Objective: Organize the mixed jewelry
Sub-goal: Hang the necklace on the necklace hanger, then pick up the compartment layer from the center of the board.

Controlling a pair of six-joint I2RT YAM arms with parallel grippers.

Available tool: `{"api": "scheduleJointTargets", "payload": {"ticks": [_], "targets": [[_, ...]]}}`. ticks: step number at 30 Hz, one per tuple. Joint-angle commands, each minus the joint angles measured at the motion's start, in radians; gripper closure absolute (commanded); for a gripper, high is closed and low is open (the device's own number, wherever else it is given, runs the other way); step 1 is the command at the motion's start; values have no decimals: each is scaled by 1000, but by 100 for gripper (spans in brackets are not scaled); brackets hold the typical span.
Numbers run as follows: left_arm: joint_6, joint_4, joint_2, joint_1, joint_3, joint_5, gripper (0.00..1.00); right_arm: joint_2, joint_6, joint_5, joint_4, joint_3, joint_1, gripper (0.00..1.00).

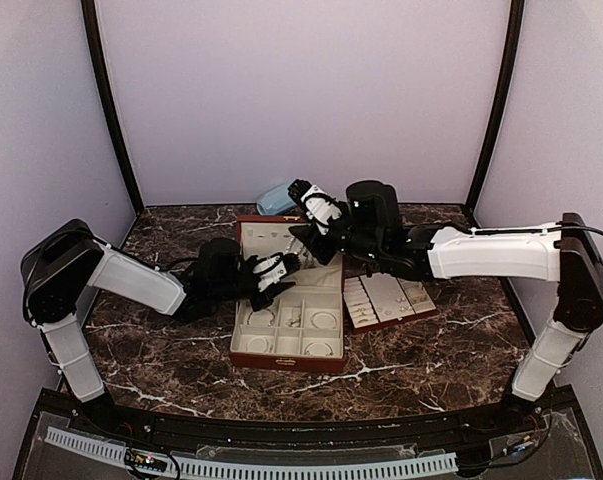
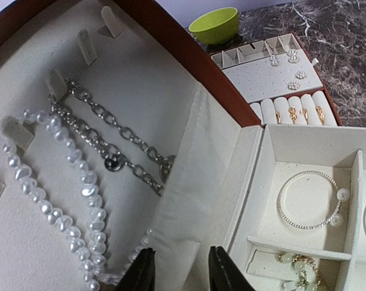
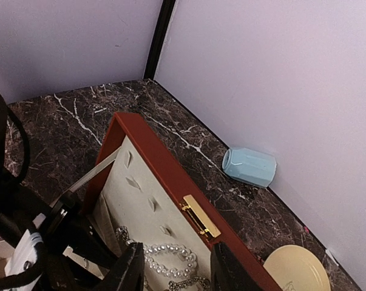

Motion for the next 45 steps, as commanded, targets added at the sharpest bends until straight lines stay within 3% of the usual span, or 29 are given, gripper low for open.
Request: {"api": "scheduleJointTargets", "payload": {"ticks": [1, 11, 18, 23, 29, 34, 39, 45], "targets": [[-47, -35, -73, -6, 4, 24, 64, -85, 55, -88, 44, -36, -7, 59], [-129, -50, -249, -6, -59, 11, 59, -258, 149, -153, 13, -136, -8, 52], [-260, -157, -467, -4, -110, -138, 49, -360, 304, 63, -128, -158, -14, 48], [-393, -369, -618, 35, -75, -221, 43, -388, 445, 180, -305, -175, -69, 47], [-578, -578, -753, 194, -47, -234, 39, -407, 631, 210, -490, -227, -203, 48], [-673, -659, -820, 357, -63, -206, 28, -443, 748, 195, -555, -290, -304, 47], [-726, -644, -845, 475, -108, -154, 28, -427, 799, 153, -576, -353, -428, 49], [-709, -619, -872, 499, -145, -133, 28, -358, 782, 77, -564, -394, -529, 57]]}}
